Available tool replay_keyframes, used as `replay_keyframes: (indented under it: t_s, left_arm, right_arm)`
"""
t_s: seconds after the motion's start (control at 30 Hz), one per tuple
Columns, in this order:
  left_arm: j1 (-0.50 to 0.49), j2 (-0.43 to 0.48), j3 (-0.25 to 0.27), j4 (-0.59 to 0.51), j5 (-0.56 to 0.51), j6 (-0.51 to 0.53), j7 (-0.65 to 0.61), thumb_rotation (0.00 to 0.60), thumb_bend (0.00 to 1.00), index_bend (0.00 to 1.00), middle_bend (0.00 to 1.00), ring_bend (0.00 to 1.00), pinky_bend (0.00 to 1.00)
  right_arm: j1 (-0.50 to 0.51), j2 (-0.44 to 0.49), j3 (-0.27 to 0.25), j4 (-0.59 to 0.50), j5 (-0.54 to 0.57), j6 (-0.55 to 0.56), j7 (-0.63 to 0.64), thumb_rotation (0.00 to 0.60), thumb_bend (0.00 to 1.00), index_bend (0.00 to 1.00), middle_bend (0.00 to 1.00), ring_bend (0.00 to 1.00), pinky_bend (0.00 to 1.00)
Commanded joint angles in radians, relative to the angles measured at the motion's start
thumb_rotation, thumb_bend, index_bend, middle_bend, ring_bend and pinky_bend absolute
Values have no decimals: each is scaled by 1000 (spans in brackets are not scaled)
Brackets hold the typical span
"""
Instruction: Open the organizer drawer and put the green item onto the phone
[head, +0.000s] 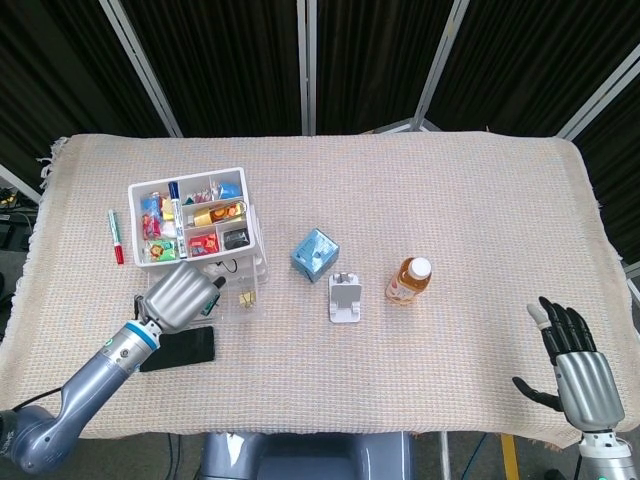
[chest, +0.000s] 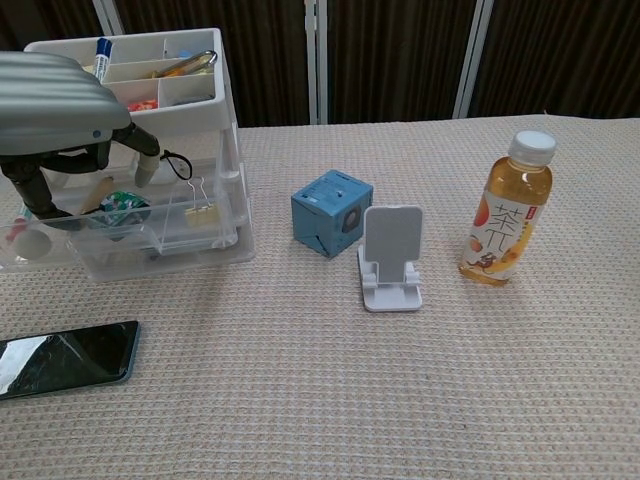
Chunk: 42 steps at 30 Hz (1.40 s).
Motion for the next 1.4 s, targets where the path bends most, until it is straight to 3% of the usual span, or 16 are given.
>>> replay_keyframes:
  t_s: [0.03, 0.43, 0.67, 1.03, 1.23, 1.4]
  left_arm:
    - [-8, -6, 6, -4, -12, 6, 14, 600, 0, 376, 924, 859, 724]
    - [-39, -31, 17, -10, -90, 20, 33, 600, 0, 334, 924, 859, 724]
    - [-58, -2, 19, -24, -97, 12, 11, 600, 0, 345, 924, 859, 724]
    - [-75, -31, 47, 11, -110, 21, 17, 600, 4, 408, 924, 859, 724]
    - [-77, -23, 54, 7, -112, 29, 6, 600, 263, 471, 924, 859, 724]
    - [-63, -12, 58, -4, -78, 58, -23, 600, 321, 486, 924, 859, 724]
  right_arm:
    - [0, 1, 0, 0, 0, 0, 2, 600, 16, 0, 0, 0, 0]
    - [1, 6, -1, -4, 1, -3, 13, 600, 16, 0, 0, 0, 0]
    - [1, 5, -2, -4, 1, -5, 11, 600, 16, 0, 0, 0, 0]
    - [2, 3, 0, -5, -3, -2, 13, 600, 16, 0, 0, 0, 0]
    - [5, -1, 0, -1, -7, -3, 16, 600, 16, 0, 0, 0, 0]
    - [9, -3, -2, -1, -11, -10, 11, 600, 16, 0, 0, 0, 0]
